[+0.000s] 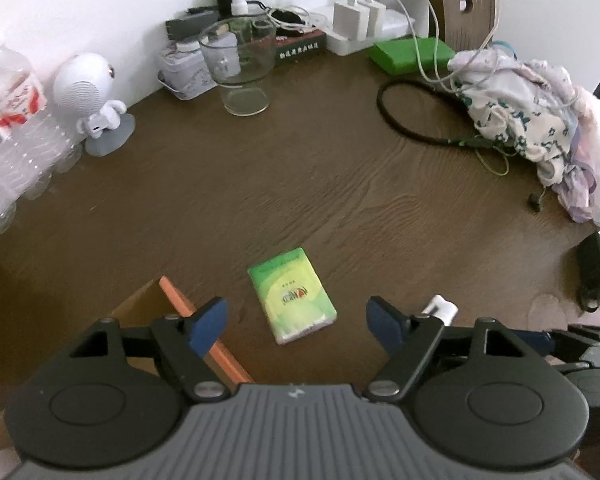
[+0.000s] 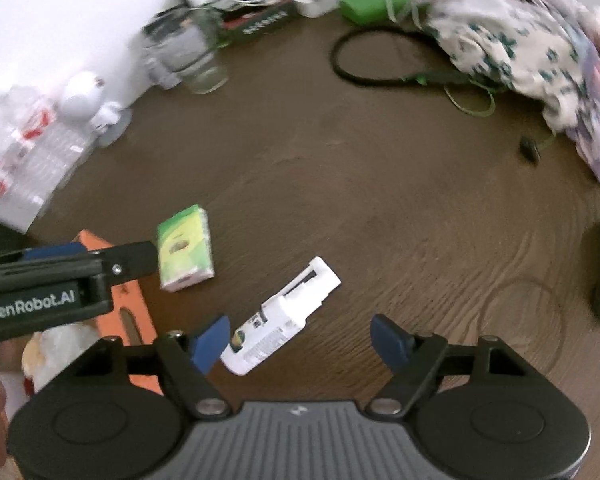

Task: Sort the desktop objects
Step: 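Close the left tool on the tissue pack while the right tool grips the spray bottle, then lift the tissue pack with the left tool and the spray bottle with the right tool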

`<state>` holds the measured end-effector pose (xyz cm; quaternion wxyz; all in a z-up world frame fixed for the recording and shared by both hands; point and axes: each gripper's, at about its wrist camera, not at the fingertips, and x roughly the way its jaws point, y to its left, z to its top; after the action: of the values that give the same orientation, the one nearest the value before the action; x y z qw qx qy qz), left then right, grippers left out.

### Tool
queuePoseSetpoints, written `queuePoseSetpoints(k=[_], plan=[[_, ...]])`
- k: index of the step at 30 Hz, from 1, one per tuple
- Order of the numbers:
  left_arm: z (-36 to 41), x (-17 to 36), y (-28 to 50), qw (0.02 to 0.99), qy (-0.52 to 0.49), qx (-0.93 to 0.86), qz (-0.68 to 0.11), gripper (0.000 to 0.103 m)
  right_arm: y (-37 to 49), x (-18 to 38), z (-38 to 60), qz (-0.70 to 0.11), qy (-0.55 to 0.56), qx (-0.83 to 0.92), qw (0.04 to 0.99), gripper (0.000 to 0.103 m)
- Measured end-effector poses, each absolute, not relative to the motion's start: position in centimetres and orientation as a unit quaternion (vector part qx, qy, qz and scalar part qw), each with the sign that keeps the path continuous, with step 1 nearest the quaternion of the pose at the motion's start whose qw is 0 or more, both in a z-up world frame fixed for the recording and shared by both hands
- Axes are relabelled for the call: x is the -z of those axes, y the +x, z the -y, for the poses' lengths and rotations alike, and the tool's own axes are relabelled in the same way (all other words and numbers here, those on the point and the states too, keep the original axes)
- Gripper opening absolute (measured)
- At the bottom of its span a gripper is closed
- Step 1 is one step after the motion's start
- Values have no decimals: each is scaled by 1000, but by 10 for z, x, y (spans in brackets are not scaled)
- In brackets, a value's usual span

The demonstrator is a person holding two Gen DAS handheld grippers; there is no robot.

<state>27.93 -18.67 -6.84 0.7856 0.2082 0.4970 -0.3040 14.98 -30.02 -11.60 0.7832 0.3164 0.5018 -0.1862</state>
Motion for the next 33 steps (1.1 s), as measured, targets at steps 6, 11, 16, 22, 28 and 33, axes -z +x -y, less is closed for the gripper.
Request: queuePoseSetpoints(k=[6, 11, 16, 22, 28, 33], plan=[[201, 86, 297, 767, 230, 317, -508, 79, 157, 127, 298, -502, 343, 219, 763, 71], [210, 103, 304, 754, 261, 316, -513, 70, 163, 132, 292, -501, 346, 224, 761, 64], [215, 117, 312, 746, 272, 313, -522, 69, 170, 140, 288, -511, 347, 226, 753, 59], [216, 128, 317, 741, 265, 307, -535, 63, 176, 142, 287, -512, 345, 224, 754, 54], [221, 132, 316, 738, 275, 309, -534, 62, 178, 142, 288, -514, 345, 221, 754, 52], [224, 133, 315, 725, 306, 328, -523, 63, 180, 143, 291, -511, 358, 224, 748, 46]])
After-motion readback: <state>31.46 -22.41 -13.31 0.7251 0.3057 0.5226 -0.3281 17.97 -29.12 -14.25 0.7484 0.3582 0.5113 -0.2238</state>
